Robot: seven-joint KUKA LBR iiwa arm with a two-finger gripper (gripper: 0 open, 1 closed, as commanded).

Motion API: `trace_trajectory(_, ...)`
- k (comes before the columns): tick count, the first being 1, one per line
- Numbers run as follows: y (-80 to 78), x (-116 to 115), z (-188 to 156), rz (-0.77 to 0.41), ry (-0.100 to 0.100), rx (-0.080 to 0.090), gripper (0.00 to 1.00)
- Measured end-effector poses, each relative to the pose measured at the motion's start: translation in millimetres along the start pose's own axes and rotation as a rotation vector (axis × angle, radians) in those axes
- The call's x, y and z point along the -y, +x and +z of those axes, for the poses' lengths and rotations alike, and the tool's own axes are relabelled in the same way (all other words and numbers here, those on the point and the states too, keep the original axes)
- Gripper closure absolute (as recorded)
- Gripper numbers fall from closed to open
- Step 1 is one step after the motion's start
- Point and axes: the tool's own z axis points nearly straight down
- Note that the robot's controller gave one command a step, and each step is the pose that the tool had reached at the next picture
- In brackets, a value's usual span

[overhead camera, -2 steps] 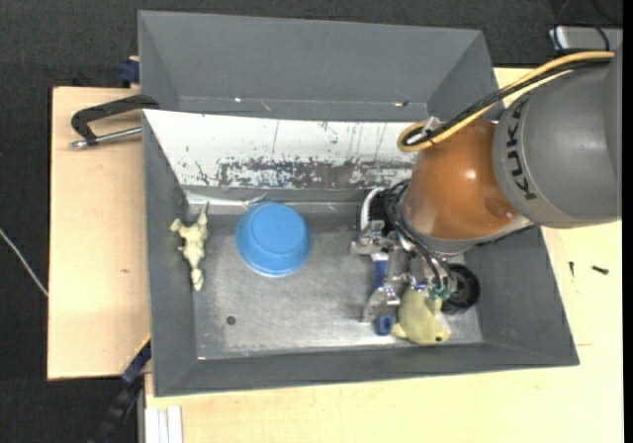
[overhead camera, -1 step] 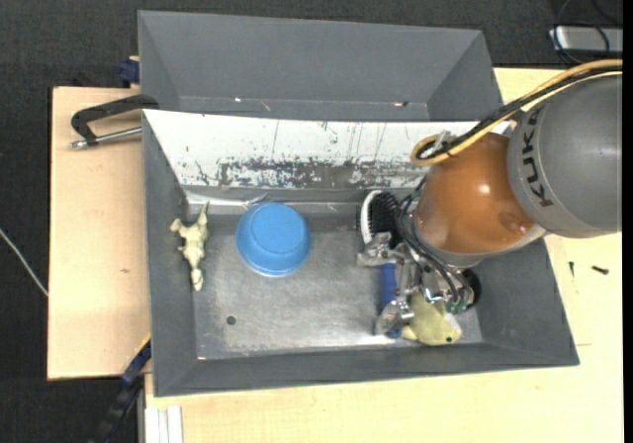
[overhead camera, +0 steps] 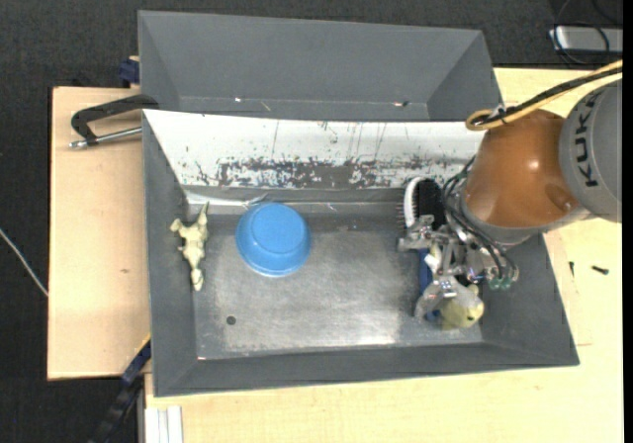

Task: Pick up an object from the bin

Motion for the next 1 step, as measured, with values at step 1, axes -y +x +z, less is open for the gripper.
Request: trace_trajectory(1,0.0,-3.2,0.3,-0.003,-0.001,0.000,1.00)
